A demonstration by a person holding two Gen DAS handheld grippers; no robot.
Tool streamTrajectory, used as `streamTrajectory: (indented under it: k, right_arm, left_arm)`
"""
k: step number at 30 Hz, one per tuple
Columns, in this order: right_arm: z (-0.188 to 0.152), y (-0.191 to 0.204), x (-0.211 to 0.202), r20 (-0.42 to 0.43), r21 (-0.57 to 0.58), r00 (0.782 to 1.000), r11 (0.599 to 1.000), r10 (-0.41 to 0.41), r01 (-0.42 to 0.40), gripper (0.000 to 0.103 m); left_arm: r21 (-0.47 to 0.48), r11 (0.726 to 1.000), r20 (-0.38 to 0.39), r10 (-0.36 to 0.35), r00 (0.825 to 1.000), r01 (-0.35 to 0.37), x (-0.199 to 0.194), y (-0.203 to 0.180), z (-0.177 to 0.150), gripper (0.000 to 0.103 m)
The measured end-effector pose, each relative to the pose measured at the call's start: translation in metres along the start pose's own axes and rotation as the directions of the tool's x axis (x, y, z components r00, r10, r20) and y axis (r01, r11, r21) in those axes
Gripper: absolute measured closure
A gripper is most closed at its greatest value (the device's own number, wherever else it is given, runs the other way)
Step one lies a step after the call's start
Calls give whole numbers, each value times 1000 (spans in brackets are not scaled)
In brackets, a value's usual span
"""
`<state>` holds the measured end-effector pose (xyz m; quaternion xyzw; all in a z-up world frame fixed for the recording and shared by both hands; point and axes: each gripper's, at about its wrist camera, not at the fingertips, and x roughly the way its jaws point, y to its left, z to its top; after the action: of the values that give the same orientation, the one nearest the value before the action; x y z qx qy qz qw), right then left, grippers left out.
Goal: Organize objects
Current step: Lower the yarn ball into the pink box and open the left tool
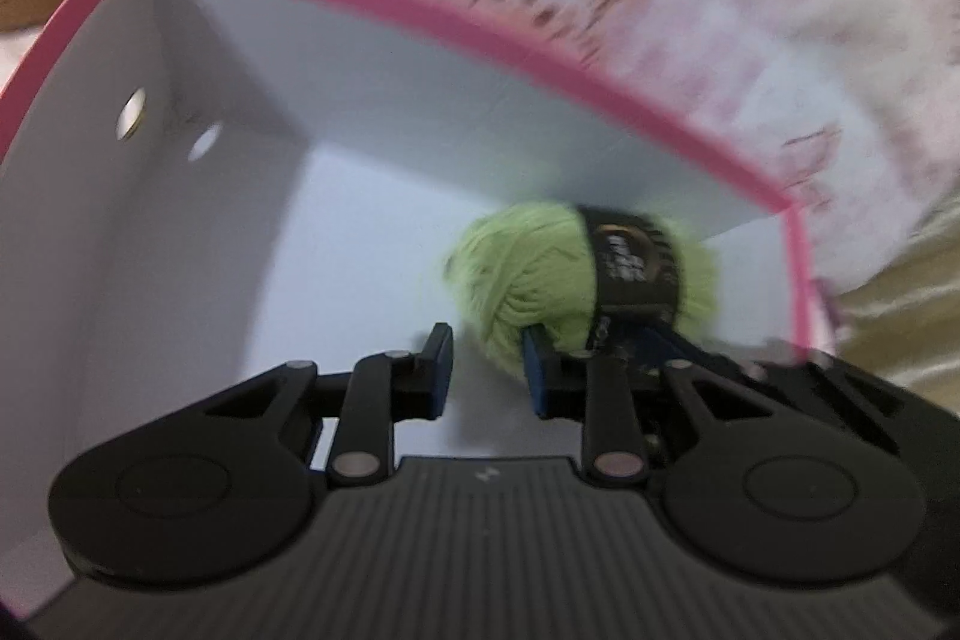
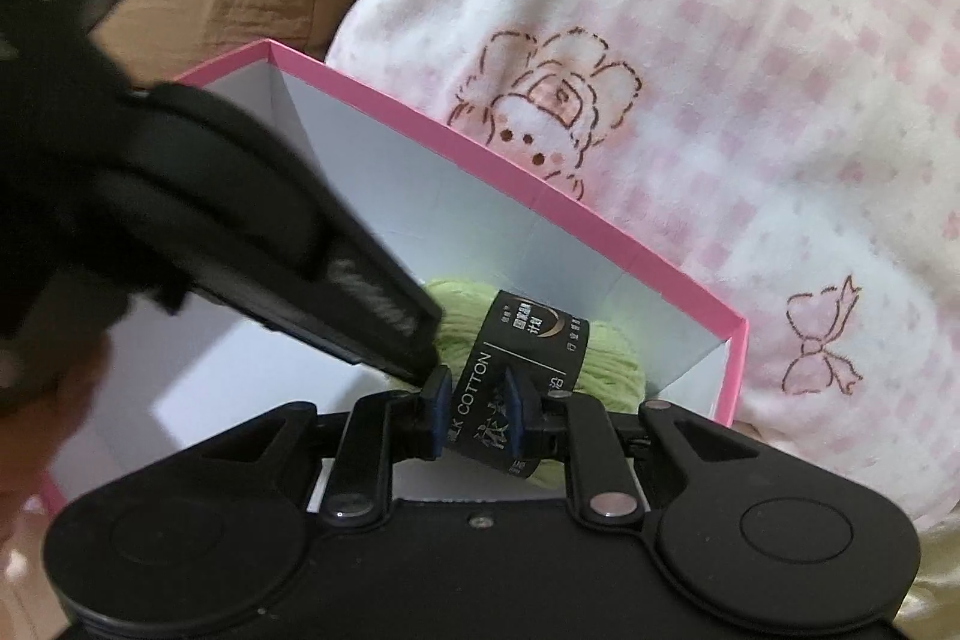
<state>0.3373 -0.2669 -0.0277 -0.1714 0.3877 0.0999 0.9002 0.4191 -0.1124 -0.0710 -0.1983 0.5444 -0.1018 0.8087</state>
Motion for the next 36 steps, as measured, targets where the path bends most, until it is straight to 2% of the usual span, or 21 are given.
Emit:
streamTrajectory:
  k: [2,4,8,11,14,17,18,23,28,30,34,36]
  right_arm:
    - [-2,1,-2,-20,9,999,1000,31,-30,83]
    - [-7,7,-5,-45,-14,998,999,38,-38,83]
    - [-9,13,4,-92,-23,996,1000,11,-13,83]
    - [-7,14,10,-85,-12,995,998,-58,58,84]
    - [-8,5,13,-80,44,996,998,-38,42,84]
    - [-13,6,2,-66,52,998,999,-10,14,84]
    - [-14,6,-3,-60,59,998,998,6,-2,80]
    - [-20,4,-25,-45,135,995,988,88,-81,77]
    - [-24,4,-33,-59,169,997,985,52,-42,77]
    - [-28,-1,-41,-52,215,996,975,68,-56,77]
    - [-34,-6,-64,-29,287,994,954,102,-90,76]
    - [-38,-7,-77,-22,325,992,939,127,-113,76]
  left_arm:
    - [-33,999,-21,-16,1000,15,2,1,1,86]
    - [-33,999,7,-4,1000,4,2,-1,2,89]
    - [-3,999,65,-36,997,36,-1,-5,2,90]
    - [29,999,86,-41,995,39,-6,-7,-3,90]
    - [61,998,89,-35,995,30,-11,-7,-6,90]
    - [91,995,86,-46,995,39,-21,-4,-11,89]
    - [100,994,87,-52,995,43,-26,-5,-15,89]
    - [111,992,89,-62,994,52,-44,-10,-36,86]
    - [100,994,93,-56,994,47,-64,0,-54,84]
    - [105,993,85,-56,995,47,-75,4,-58,83]
    - [125,992,83,-40,996,29,-102,12,-71,68]
    - [138,990,83,-53,995,41,-119,16,-79,67]
